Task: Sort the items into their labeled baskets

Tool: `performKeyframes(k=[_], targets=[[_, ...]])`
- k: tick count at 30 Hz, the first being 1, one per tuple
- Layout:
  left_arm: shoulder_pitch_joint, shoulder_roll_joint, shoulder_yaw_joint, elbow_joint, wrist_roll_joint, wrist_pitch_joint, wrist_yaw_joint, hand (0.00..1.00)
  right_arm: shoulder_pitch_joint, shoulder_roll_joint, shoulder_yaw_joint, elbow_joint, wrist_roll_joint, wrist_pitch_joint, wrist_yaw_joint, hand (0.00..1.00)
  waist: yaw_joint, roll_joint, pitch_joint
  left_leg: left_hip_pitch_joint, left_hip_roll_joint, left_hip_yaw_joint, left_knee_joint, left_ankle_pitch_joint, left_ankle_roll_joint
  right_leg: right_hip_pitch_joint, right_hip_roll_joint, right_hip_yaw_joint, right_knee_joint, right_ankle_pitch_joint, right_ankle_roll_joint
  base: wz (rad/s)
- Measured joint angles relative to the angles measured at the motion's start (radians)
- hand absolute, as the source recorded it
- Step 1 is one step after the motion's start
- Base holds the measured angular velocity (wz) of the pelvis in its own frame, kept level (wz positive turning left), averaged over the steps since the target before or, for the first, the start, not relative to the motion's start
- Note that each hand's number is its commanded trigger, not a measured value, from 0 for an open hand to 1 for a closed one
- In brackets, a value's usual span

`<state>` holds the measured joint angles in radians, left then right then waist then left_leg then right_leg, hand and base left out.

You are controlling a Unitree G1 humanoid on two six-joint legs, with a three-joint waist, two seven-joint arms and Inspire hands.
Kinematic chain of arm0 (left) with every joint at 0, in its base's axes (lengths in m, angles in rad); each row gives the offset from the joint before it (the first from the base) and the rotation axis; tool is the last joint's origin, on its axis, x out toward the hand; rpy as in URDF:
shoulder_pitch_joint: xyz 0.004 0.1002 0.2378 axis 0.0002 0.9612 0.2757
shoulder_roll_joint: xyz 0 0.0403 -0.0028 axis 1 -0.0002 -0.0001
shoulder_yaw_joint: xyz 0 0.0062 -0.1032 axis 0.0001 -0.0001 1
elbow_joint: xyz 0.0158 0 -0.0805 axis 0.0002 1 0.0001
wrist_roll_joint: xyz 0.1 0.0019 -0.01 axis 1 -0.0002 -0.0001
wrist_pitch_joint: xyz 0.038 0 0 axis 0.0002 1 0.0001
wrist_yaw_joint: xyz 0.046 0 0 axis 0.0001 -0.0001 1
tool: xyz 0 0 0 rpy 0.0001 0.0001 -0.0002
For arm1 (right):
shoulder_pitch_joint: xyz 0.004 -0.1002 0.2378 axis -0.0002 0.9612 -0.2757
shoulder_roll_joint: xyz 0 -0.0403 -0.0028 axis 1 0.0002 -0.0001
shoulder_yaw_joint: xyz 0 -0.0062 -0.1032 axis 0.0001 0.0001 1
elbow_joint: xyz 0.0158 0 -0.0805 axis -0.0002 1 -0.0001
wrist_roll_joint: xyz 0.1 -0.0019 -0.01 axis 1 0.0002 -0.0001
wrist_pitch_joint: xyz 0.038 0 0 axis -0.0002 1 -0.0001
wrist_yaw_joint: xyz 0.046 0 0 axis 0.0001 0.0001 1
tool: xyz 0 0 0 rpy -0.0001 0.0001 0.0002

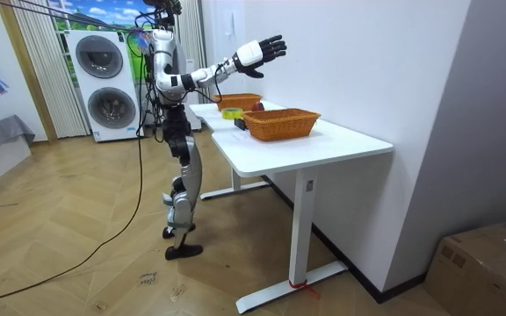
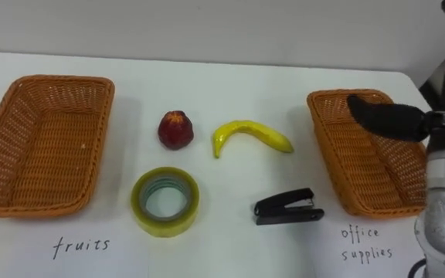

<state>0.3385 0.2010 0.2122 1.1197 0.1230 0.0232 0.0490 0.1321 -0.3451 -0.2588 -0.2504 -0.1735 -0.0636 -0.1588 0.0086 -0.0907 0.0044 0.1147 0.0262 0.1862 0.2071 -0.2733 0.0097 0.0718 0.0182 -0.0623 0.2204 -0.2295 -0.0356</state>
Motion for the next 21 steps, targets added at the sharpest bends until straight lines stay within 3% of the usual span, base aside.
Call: performKeyframes(k=[7,12,16,21], targets=[[-0.001,0.001,-0.012,-0.010,-0.001,0.014,-0.015,0.00,-0.008,-0.002,0.082,0.051,-0.016,0.040,0.104,0.00,0.001,0.001,-0.0014,0.000,0.001,0.000,0.012,0.000,0.000,0.004,0.000,0.000,0.002,0.002,-0.001,0.00],[0.000,0.011,-0.029,-0.025,-0.001,0.013,-0.041,0.00,-0.010,-0.010,0.094,0.060,-0.025,0.053,0.187,0.00,0.003,-0.005,-0.0015,-0.001,0.002,-0.009,0.016,0.000,0.000,0.011,-0.002,-0.016,0.000,0.004,-0.002,0.07],[-0.007,0.018,-0.033,-0.027,-0.001,0.013,-0.048,0.00,-0.019,-0.052,0.117,0.092,-0.057,0.061,0.238,0.00,0.003,-0.016,-0.0037,-0.001,0.004,-0.011,0.019,0.001,0.000,0.013,-0.003,-0.023,0.001,0.005,-0.003,0.04],[-0.033,0.032,-0.042,-0.025,0.003,0.013,-0.061,0.00,-0.019,-0.061,0.123,0.092,-0.141,0.061,0.334,0.00,0.000,-0.019,-0.0032,-0.013,0.000,-0.027,0.031,0.001,0.001,0.013,-0.005,-0.035,0.001,0.006,-0.003,0.07]])
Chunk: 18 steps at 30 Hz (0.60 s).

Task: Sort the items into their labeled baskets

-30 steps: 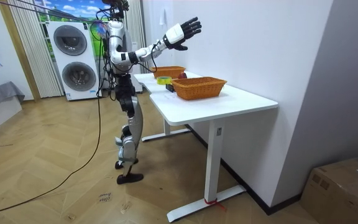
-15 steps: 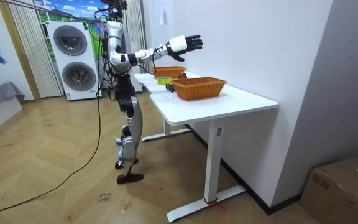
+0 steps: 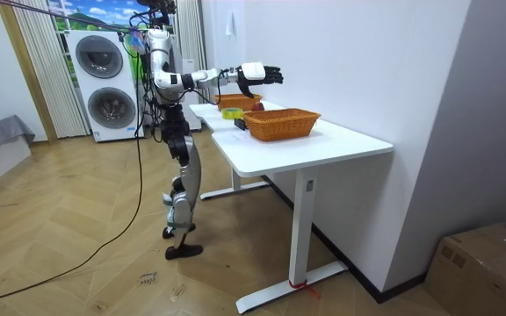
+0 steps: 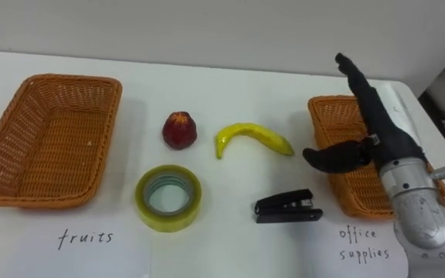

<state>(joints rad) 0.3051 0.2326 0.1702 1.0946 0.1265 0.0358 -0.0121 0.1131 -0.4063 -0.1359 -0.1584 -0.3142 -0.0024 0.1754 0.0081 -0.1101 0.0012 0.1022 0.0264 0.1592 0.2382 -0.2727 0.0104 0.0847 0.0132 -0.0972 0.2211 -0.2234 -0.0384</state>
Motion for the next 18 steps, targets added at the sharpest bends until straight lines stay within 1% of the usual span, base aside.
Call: performKeyframes(k=[4,9,11,14,18], targets=[[-0.015,0.008,0.000,0.007,0.000,-0.012,-0.001,0.00,-0.001,-0.008,0.000,0.000,-0.020,0.001,0.078,0.00,0.009,-0.001,0.0006,-0.004,0.001,-0.002,0.002,0.000,0.000,0.000,0.001,0.001,0.000,0.002,-0.001,0.00],[-0.026,0.015,0.000,0.013,0.000,-0.014,-0.004,0.00,-0.007,-0.022,0.000,0.000,-0.047,0.001,0.145,0.00,0.025,-0.004,0.0024,-0.003,0.002,-0.002,0.001,0.000,0.000,0.001,0.002,0.002,0.000,0.003,-0.001,0.00],[-0.027,0.016,0.000,0.026,0.000,-0.013,-0.004,0.00,-0.017,-0.023,0.000,-0.001,-0.049,0.004,0.175,0.00,0.026,-0.007,0.0049,-0.004,0.002,-0.003,0.001,0.000,0.000,0.000,0.002,0.002,0.000,0.003,-0.001,0.00],[-0.025,0.016,0.000,0.026,0.000,-0.013,-0.007,0.00,-0.019,-0.023,0.000,-0.001,-0.049,0.004,0.200,0.00,0.028,-0.012,0.0076,-0.005,0.001,-0.007,0.001,0.000,0.000,0.000,0.002,-0.002,-0.001,0.003,-0.001,0.03],[-0.027,0.016,0.000,0.028,0.000,-0.013,-0.017,0.00,-0.019,-0.023,0.000,-0.001,-0.049,0.004,0.228,0.00,0.029,-0.013,0.0082,-0.005,0.002,-0.008,0.001,0.000,0.000,-0.001,0.002,-0.003,-0.001,0.003,-0.001,0.00]])
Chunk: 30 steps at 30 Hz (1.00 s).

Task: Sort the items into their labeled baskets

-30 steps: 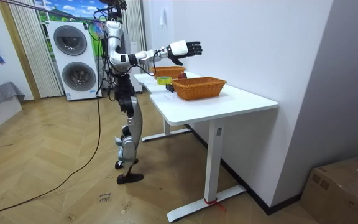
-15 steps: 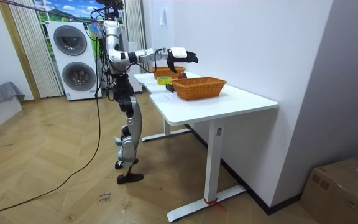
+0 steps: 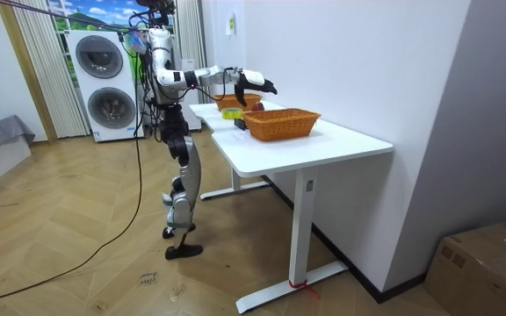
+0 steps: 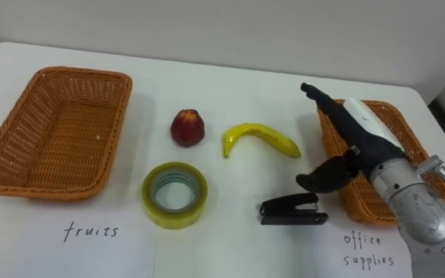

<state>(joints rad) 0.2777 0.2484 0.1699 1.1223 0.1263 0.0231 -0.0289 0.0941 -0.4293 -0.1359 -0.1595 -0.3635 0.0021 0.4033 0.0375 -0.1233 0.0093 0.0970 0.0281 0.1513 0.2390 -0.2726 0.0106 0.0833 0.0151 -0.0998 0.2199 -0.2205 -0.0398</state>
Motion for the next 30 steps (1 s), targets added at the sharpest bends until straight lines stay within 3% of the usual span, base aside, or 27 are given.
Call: performKeyframes(k=[22,30], targets=[[-0.015,0.001,-0.015,0.001,0.006,0.000,-0.020,0.00,-0.027,0.000,0.000,-0.033,-0.030,0.021,0.138,0.00,0.026,0.000,-0.0003,0.000,0.008,0.001,-0.002,0.000,-0.001,-0.002,0.004,-0.001,-0.002,0.001,-0.002,0.00],[-0.019,0.002,-0.037,-0.003,0.040,0.000,-0.022,0.00,-0.026,0.000,0.048,-0.052,-0.042,0.039,0.200,0.00,0.025,-0.004,-0.0030,-0.002,0.009,0.002,-0.003,0.000,-0.001,-0.005,0.003,-0.004,-0.002,0.002,-0.002,0.00]])
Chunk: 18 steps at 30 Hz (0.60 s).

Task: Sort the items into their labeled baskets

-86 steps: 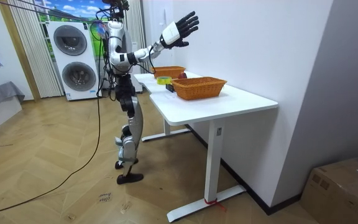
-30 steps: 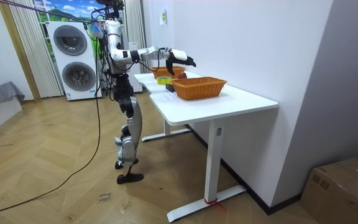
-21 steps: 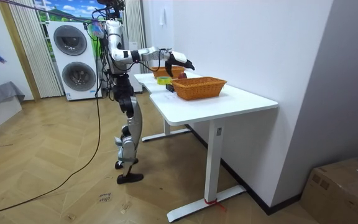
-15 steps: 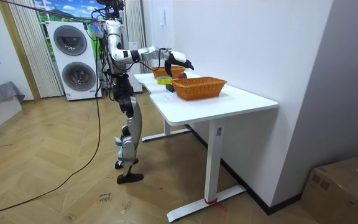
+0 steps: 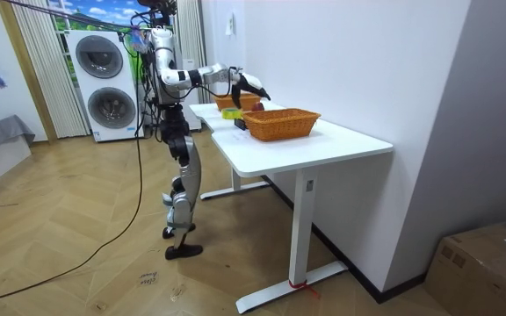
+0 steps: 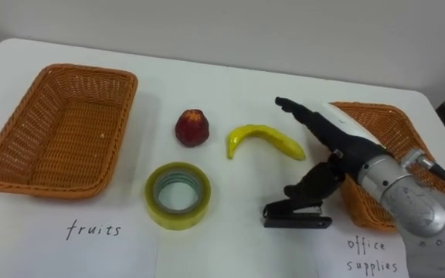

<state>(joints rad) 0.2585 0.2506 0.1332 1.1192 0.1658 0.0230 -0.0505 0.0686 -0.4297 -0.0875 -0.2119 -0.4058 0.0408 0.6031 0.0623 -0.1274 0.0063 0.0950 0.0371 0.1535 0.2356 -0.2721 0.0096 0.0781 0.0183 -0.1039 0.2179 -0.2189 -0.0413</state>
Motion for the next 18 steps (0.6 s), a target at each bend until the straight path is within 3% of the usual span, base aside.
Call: performKeyframes(k=[5,18], targets=[[-0.002,0.000,-0.003,0.000,0.005,0.003,-0.001,0.00,0.000,0.000,0.012,0.003,-0.001,0.017,0.041,0.00,0.001,-0.006,-0.0046,-0.013,0.002,0.000,0.004,0.001,-0.001,-0.009,0.000,-0.006,-0.002,0.004,-0.001,0.00],[-0.006,0.003,-0.003,0.000,0.004,0.016,0.002,0.00,0.000,-0.015,0.067,0.003,-0.034,0.068,0.127,0.00,0.021,-0.014,-0.0022,-0.014,0.002,0.000,0.004,0.002,-0.002,-0.005,0.001,-0.005,-0.012,0.011,-0.002,0.00]])
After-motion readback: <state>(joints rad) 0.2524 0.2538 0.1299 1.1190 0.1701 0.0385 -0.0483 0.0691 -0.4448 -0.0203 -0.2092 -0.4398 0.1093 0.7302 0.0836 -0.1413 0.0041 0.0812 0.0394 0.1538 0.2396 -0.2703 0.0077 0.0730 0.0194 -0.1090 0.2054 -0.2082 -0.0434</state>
